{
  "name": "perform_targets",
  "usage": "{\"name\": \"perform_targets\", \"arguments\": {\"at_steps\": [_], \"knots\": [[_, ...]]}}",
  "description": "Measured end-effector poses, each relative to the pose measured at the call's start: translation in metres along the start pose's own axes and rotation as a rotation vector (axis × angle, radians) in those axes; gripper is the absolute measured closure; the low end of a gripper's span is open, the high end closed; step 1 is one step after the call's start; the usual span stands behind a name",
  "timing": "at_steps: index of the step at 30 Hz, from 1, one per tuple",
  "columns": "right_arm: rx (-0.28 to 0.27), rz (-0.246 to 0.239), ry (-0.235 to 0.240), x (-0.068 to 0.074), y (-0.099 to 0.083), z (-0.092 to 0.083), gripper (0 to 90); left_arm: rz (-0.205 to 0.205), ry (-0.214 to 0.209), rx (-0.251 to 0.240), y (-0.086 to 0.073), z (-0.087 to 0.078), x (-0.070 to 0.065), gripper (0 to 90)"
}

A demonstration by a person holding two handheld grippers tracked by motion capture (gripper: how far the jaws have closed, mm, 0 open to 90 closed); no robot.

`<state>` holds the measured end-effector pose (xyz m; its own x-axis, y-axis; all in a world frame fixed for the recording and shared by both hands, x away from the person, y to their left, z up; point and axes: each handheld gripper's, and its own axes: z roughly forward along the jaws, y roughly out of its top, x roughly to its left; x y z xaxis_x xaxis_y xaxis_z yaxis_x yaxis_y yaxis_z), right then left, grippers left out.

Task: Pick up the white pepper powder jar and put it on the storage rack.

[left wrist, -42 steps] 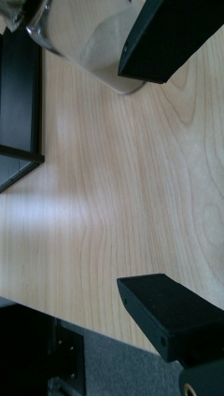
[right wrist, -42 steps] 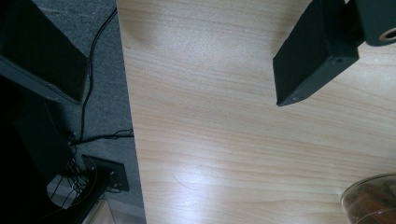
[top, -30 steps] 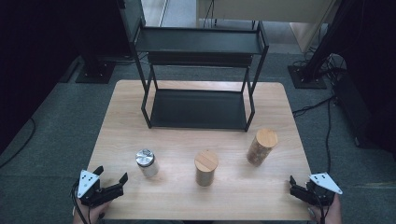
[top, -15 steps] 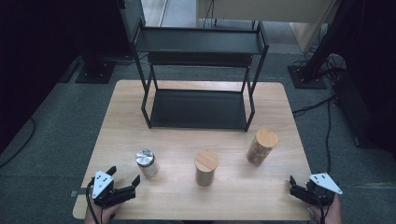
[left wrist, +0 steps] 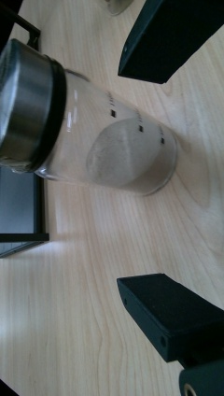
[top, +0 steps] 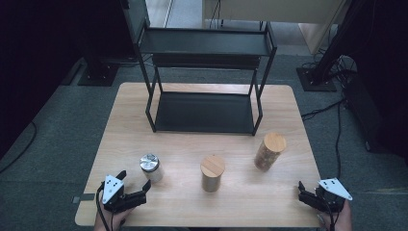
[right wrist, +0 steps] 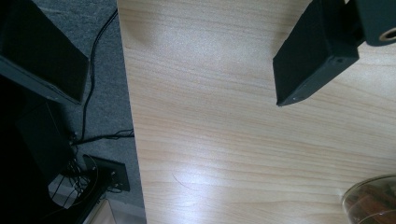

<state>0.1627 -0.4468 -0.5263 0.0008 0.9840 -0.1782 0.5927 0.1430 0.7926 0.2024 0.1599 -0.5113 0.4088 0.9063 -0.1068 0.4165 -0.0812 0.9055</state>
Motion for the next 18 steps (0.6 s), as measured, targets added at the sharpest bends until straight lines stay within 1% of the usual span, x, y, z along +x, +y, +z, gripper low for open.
{"name": "perform_targets", "arguments": {"at_steps": [1,2,6,9,11,13,18], "knots": [[0.001,-0.001,0.0,0.0,0.0,0.0,3.4,-0.002,-0.001,-0.007,0.001,0.001,-0.002,1.9],[0.0,0.0,0.001,0.0,0.0,0.0,3.4,0.004,-0.003,-0.01,0.002,0.002,-0.003,1.9],[-0.003,0.002,0.003,0.0,0.0,0.0,3.4,0.023,-0.005,0.001,0.004,0.006,-0.009,1.9],[-0.003,0.001,0.004,0.0,0.0,0.0,3.4,0.019,-0.011,0.002,0.004,0.009,-0.012,1.9],[-0.004,0.001,0.005,0.0,0.0,0.0,3.4,0.007,-0.027,0.005,0.006,0.01,-0.014,2.9],[-0.006,0.004,0.007,-0.001,0.0,0.0,3.4,0.025,-0.024,0.013,0.007,0.013,-0.017,2.9],[-0.009,0.005,0.014,-0.001,-0.001,-0.001,3.4,0.029,-0.02,0.023,0.011,0.019,-0.022,4.3]]}}
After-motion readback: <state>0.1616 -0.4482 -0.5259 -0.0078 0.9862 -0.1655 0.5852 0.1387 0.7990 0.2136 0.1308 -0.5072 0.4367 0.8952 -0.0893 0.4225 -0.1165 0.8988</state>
